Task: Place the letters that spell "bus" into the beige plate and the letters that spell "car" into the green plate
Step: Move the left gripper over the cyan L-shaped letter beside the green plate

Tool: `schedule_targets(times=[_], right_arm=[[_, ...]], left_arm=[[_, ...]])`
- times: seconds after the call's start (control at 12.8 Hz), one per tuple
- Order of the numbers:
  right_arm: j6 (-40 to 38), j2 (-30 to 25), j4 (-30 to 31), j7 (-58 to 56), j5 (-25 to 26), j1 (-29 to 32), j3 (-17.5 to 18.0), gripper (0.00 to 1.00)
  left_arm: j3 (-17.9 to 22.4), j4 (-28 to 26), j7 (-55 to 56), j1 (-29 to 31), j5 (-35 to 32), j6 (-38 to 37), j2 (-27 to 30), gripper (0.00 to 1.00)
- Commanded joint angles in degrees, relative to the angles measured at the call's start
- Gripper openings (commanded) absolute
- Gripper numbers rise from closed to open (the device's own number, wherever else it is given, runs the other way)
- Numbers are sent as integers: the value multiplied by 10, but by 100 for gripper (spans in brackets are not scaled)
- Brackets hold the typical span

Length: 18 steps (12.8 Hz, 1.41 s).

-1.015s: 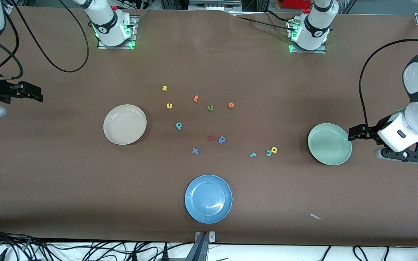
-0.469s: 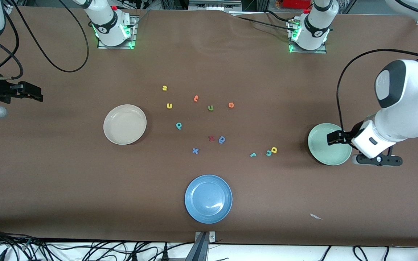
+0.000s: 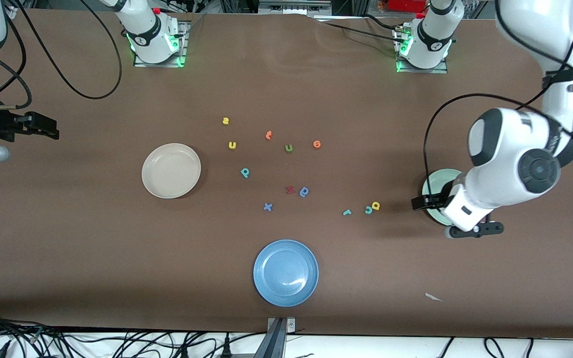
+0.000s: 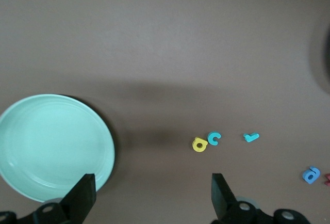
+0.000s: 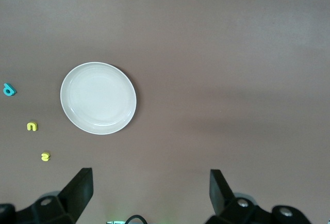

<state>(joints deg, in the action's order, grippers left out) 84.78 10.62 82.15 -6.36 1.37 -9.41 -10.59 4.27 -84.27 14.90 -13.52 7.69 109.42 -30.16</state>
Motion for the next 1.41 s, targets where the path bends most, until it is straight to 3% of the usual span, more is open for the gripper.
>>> schedule_targets(times=[0.0, 0.55, 0.7, 1.33], right_arm=[[-5, -6, 0, 6, -8, 4, 2, 100], [-5, -6, 0, 5, -9, 4, 2, 100], [-5, -6, 0, 5, -8, 4, 2, 100], [-5, -6, 0, 5, -8, 4, 2, 100]], left_arm=[[7, 2, 34, -12, 18, 10, -24, 98], [7, -143, 60, -68, 65, 190, -33, 96], [-6, -145, 46, -68, 65, 197, -53, 90], [-12, -143, 33, -69, 63, 245, -91, 87]])
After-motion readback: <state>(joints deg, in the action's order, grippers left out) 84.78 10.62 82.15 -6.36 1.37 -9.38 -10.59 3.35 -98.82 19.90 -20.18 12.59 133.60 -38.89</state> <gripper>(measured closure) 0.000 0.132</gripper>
